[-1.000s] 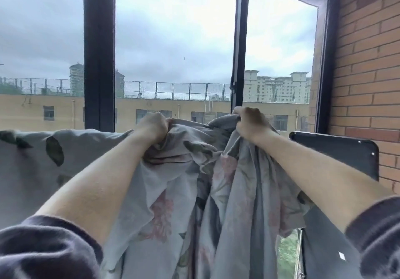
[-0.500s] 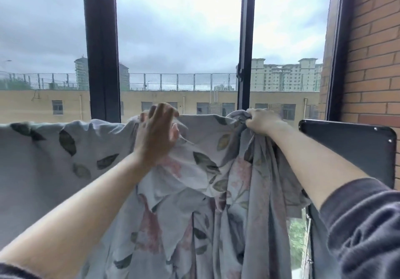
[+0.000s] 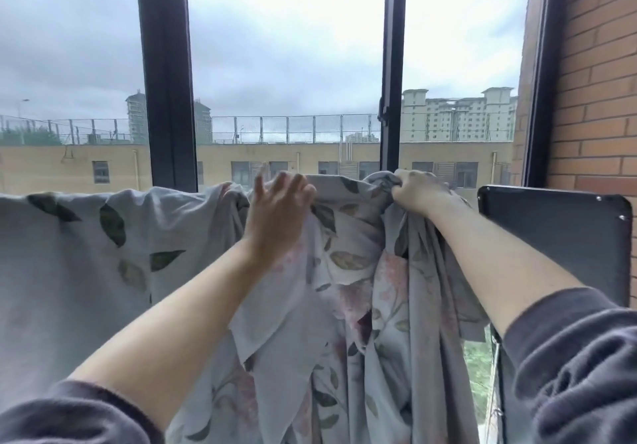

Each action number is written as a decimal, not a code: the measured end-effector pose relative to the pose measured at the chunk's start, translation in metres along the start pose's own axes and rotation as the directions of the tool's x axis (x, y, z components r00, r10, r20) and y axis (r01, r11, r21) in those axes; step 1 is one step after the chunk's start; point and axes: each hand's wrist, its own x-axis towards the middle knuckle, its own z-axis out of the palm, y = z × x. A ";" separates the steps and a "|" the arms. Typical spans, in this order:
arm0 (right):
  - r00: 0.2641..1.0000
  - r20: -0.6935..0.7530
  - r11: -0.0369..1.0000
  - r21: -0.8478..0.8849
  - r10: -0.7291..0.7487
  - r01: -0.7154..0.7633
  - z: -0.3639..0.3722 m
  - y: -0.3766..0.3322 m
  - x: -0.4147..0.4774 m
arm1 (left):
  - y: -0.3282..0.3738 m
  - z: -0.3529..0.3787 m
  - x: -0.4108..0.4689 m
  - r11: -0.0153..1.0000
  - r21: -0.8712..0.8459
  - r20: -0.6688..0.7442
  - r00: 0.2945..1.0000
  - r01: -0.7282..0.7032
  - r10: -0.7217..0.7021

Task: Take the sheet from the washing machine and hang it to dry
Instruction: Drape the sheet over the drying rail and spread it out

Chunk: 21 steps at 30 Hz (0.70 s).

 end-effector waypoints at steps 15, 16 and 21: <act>0.995 -0.072 0.987 -0.147 -0.074 0.063 -0.010 0.007 0.004 | -0.020 0.007 0.040 0.928 -0.057 0.535 0.796 0.369 -0.284; 0.994 -0.085 0.985 -0.166 -0.068 0.053 -0.012 0.009 0.004 | -0.018 0.004 0.040 0.939 -0.047 0.545 0.796 0.342 -0.263; 0.990 -0.141 0.982 -0.185 0.010 -0.036 -0.013 0.009 0.014 | -0.017 -0.001 0.037 0.962 -0.070 0.489 0.850 0.264 -0.197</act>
